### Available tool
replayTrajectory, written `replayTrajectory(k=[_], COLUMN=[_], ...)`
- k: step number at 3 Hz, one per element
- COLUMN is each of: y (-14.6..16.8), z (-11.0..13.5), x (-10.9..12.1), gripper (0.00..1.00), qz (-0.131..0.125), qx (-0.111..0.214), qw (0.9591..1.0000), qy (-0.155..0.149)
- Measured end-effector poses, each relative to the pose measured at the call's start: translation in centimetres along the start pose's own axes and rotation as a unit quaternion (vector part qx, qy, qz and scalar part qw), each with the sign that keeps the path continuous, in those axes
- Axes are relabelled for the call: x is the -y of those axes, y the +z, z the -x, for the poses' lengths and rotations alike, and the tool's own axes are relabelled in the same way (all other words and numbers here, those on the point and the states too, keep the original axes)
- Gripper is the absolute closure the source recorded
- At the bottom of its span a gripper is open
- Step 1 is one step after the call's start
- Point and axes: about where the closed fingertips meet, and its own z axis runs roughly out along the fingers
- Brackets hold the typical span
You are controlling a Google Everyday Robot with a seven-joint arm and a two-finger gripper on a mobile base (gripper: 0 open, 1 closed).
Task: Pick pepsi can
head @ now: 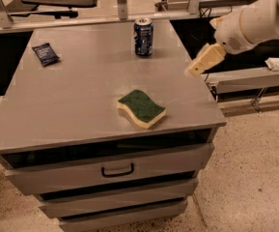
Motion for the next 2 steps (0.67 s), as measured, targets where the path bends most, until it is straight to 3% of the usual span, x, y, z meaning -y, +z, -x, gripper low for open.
replayTrajectory(k=[1, 2], y=[5.5, 10.1], z=[3.6, 6.6], x=[3.0, 5.1], gripper=[0.0, 0.0], qz=[0.0, 0.008], qx=[0.075, 0.136], qw=[0.997, 0.9898], qy=[0.02, 0.043])
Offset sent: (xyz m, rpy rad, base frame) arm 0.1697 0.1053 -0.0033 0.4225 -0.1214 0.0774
